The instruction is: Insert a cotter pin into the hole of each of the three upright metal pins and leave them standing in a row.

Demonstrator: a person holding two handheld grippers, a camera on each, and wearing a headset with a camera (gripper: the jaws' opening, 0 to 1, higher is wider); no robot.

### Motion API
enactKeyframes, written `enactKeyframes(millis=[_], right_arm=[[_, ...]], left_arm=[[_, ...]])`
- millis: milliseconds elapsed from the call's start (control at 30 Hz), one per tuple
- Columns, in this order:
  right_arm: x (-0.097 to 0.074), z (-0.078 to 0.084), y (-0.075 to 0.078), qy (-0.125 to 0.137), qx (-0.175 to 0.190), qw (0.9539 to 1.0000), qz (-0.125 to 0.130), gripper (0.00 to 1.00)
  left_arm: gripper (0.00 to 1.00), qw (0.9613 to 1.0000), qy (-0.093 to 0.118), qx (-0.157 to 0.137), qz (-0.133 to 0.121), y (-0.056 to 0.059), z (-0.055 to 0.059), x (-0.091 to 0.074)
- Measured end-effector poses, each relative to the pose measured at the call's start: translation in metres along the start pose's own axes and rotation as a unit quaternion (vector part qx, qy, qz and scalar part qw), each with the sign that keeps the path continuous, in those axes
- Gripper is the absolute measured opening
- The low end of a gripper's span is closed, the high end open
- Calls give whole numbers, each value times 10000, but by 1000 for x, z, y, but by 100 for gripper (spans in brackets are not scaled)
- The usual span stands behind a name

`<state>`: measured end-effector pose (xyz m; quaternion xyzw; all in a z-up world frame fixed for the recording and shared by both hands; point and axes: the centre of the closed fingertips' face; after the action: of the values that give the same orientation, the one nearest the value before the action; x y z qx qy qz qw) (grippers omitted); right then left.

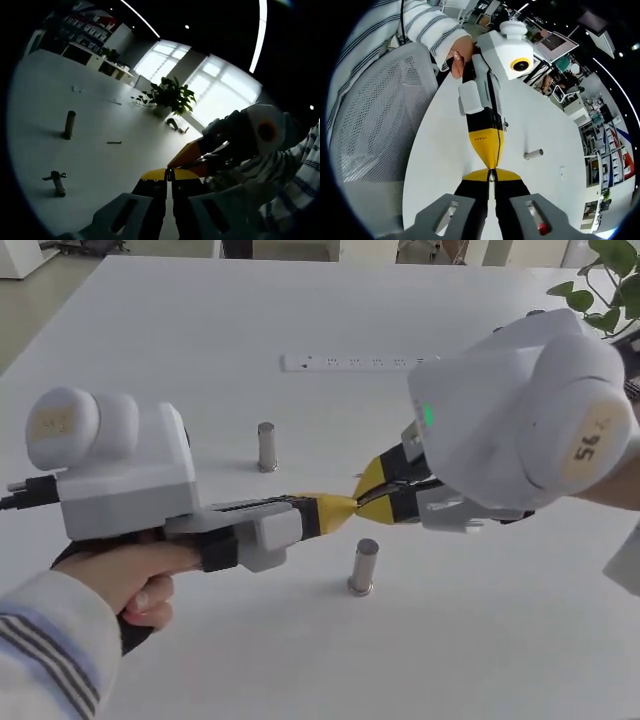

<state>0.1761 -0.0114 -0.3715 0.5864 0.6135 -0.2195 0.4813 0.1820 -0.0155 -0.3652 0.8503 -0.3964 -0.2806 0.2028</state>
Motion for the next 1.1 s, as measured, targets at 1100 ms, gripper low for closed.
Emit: enactKeyframes(millis=[1100], right_arm=[[-3, -5, -10, 1444, 1937, 9670, -808, 13]], left_arm=[[0, 9674, 637, 2362, 663, 23, -14, -28]])
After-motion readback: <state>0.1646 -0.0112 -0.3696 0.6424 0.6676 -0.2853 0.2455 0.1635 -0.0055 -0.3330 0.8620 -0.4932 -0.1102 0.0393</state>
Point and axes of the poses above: the centre of the closed fingertips' face, and the gripper's own axes: x roughly forward along the fingers, y roughly to its right, z roughly out of its underside, and after that the axes turned 12 degrees about -z, right-handed
